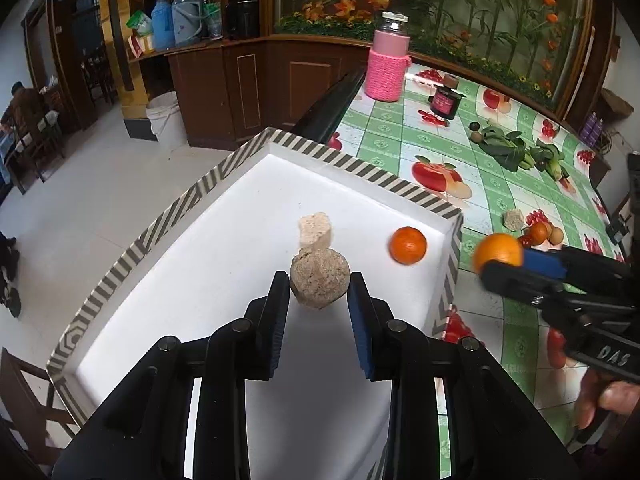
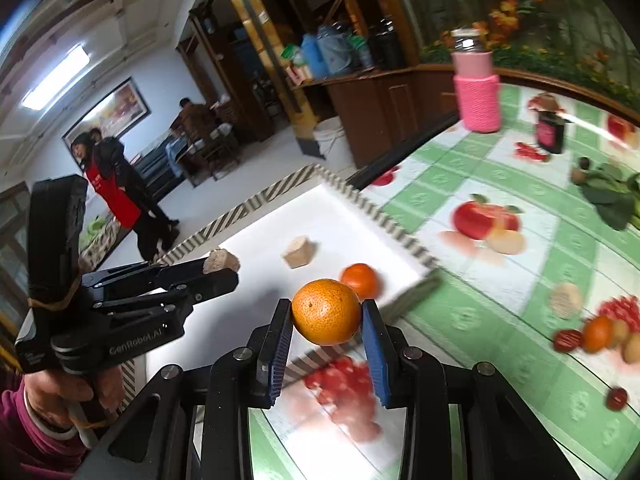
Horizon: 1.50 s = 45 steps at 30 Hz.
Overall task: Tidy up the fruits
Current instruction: 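Carry the rice cake into the white tray with the left tool while the right drops the orange there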
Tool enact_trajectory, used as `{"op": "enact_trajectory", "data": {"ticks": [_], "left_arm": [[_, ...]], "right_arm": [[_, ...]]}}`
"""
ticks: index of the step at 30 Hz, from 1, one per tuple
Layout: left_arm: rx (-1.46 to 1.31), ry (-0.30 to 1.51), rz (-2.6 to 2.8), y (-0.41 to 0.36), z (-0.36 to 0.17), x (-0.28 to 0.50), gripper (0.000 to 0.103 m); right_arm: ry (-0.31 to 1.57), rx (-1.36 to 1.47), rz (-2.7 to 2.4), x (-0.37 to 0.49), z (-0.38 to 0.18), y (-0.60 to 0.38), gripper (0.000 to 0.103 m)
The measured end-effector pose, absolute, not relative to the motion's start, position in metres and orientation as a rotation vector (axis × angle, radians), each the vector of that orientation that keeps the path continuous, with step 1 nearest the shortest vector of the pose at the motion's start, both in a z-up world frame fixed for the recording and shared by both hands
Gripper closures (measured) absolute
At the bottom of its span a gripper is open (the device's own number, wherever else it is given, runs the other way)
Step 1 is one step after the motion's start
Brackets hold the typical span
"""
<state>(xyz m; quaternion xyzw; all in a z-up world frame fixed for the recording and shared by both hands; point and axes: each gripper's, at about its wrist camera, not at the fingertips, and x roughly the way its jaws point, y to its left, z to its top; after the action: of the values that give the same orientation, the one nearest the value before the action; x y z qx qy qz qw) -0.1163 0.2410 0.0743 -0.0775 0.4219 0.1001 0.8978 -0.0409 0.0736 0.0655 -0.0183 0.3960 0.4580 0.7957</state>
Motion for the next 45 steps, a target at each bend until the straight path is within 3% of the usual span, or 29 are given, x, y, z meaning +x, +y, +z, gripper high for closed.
{"op": "enact_trajectory", "data": {"ticks": [8, 21, 33, 35, 38, 40, 45], "left_arm": [[-0.213, 0.873, 0.259, 0.246, 0.061, -0.128, 0.074], [-0.311, 0.882, 0.183, 0.207, 0.049, -0.111, 0.074], [-0.263, 0.953, 0.281, 0.249, 0.046, -0.112, 0.074], [-0.286, 0.97, 0.274, 0.25, 0.04, -0.11, 0.074], [-0.309, 0.967, 0.265, 0.25, 0.038, -0.114, 0.06], [-0.337, 0.947, 0.274, 0.251, 0.04, -0.121, 0.043], [-0.37, 0.857, 0.309, 0.243, 0.053, -0.141, 0.042]], "right_arm": [[0.921, -0.116, 1.04, -0.032, 0.044, 0.118, 0.07], [0.971, -0.168, 0.981, 0.001, 0.032, 0.106, 0.069], [0.964, -0.247, 1.002, -0.016, 0.026, 0.133, 0.069], [0.954, -0.279, 0.99, -0.018, 0.025, 0.135, 0.065], [0.948, -0.273, 0.987, -0.019, 0.027, 0.129, 0.06], [0.939, -0.242, 0.974, -0.02, 0.031, 0.118, 0.06], [0.893, -0.126, 0.959, -0.03, 0.049, 0.08, 0.06]]}}
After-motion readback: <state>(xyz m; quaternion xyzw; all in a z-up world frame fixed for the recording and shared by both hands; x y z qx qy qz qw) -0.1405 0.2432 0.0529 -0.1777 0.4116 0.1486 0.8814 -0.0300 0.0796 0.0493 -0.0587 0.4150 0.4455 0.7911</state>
